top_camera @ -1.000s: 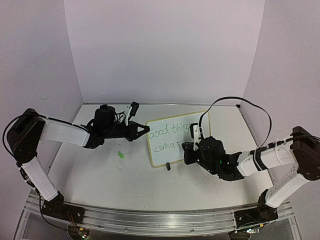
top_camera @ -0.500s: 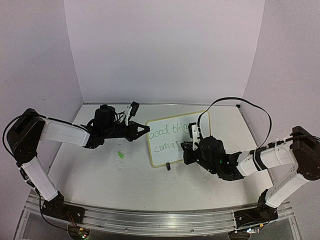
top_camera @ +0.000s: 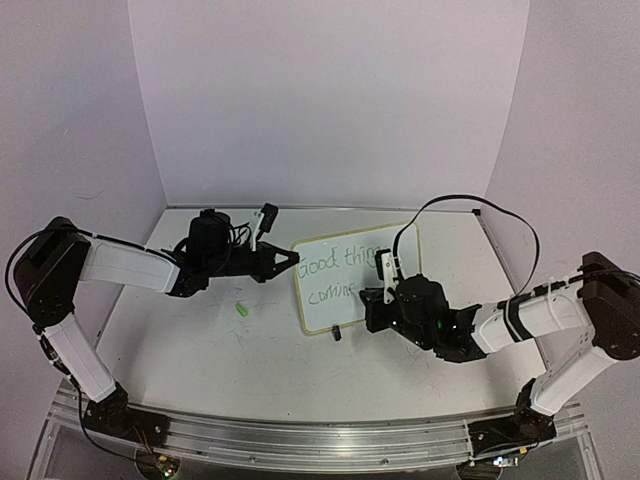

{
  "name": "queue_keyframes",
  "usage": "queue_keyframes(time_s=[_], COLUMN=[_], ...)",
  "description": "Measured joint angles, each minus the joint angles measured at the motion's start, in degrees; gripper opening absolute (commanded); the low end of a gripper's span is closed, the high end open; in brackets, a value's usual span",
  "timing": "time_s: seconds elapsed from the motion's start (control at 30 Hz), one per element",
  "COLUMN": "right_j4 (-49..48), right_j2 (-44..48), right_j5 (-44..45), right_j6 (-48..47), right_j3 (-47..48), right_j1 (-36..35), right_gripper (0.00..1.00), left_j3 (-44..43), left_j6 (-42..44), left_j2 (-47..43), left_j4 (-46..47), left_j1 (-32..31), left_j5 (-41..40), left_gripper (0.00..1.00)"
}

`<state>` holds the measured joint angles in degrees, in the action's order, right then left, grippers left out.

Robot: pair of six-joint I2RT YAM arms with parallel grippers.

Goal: Write a sentence on the whiteboard

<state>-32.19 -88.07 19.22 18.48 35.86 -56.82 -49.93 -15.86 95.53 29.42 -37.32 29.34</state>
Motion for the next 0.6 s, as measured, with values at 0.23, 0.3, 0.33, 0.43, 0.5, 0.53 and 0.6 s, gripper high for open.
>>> queue_keyframes(time_s=[0.23,0.3,0.33,0.43,0.5,0.53,0.6], right_j4=[0.6,0.6,0.6,0.8,1.0,1.1,1.3], right_j2=[0.0,0.0,0.0,0.0,0.1,0.1,0.1], right_j5=[0.3,0.6,0.8,1.3,1.5,1.7,2.2], right_j6=[1.1,1.1,1.1,1.1,1.1,1.1,1.1], right_j3=[0.0,0.0,0.0,0.0,0.0,0.0,0.0], right_j1=[-0.1,-0.1,-0.2,-0.2,-0.2,-0.3,-0.3], right_gripper=[0.00,0.00,0.00,0.00,0.00,0.00,0.00], left_j3=[0.0,0.0,0.0,0.0,0.0,0.0,0.0], left_j6=[0.0,0.0,0.0,0.0,0.0,0.0,0.0], left_j2=[0.0,0.0,0.0,0.0,0.0,0.0,0.0], left_j4=[0.0,0.0,0.0,0.0,0.0,0.0,0.0], left_j1=[0.0,0.0,0.0,0.0,0.0,0.0,0.0], left_j5=[0.0,0.0,0.0,0.0,0.0,0.0,0.0], left_gripper=[0.00,0.00,0.00,0.00,0.00,0.00,0.00])
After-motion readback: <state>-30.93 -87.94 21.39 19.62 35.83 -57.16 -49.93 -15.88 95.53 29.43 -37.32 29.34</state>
